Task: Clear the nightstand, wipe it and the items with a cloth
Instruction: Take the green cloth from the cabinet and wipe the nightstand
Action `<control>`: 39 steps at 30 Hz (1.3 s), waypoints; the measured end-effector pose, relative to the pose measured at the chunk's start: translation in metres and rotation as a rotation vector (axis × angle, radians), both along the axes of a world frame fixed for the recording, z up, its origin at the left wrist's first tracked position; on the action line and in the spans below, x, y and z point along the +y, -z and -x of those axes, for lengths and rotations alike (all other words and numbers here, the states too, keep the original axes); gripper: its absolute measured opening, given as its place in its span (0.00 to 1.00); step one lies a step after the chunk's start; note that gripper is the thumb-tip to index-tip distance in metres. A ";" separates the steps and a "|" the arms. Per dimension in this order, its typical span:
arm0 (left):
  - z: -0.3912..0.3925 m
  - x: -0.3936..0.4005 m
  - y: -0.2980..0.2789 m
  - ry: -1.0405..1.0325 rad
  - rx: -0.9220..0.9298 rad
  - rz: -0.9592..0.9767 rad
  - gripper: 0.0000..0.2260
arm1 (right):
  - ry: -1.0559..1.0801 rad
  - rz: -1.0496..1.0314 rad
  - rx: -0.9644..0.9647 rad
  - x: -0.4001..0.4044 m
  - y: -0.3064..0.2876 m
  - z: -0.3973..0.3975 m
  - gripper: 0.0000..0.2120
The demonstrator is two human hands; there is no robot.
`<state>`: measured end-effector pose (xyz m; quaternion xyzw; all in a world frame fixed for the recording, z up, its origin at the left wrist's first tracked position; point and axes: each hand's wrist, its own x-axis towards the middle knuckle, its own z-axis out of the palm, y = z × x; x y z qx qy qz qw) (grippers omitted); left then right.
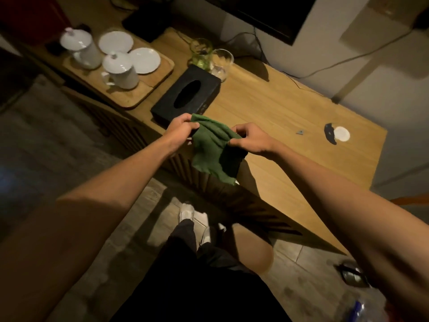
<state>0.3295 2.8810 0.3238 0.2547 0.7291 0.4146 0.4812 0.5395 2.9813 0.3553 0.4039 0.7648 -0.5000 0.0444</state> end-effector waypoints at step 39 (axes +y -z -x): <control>0.283 -0.854 -0.035 -1.330 0.622 0.097 0.12 | -1.423 -0.036 0.070 -0.719 -0.020 0.579 0.08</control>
